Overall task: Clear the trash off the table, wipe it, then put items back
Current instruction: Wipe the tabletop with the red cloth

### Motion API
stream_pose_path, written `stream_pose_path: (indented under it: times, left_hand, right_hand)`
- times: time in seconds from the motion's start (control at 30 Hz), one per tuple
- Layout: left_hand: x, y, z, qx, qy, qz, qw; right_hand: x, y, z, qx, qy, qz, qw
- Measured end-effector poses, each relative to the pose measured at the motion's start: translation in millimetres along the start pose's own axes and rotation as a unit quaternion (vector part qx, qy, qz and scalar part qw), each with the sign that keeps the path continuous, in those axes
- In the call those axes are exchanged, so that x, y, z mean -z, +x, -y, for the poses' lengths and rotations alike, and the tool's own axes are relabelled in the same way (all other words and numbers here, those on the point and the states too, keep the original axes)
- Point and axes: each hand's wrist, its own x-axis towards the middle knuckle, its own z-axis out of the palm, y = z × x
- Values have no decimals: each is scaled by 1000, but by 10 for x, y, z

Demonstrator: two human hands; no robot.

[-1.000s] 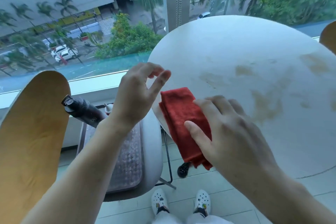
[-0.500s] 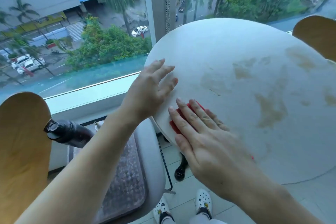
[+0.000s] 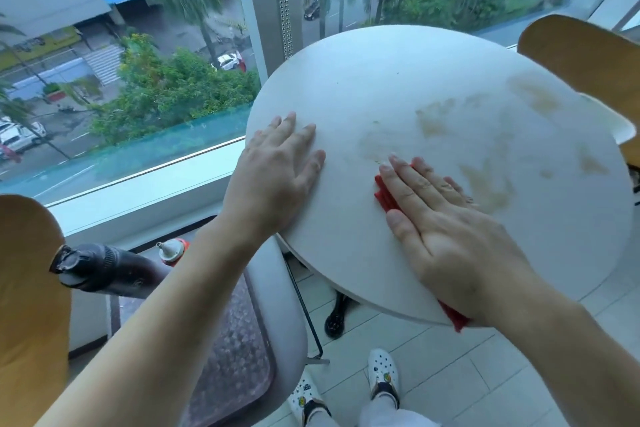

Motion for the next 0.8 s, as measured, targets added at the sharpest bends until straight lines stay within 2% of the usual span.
stream_pose_path:
  times: [0.13, 0.4, 0.8]
  left_hand:
    - [-2, -8, -9, 3, -6, -5, 1000]
    - [8, -22, -20, 10, -8, -11, 1000]
    - [32, -7, -30, 8, -27, -12, 1000]
  right_hand:
    - [57, 244, -44, -26, -20, 5, 999]
    - [-16, 661, 40, 4, -33, -3, 999]
    - [-179, 540, 410, 72, -15, -9, 997]
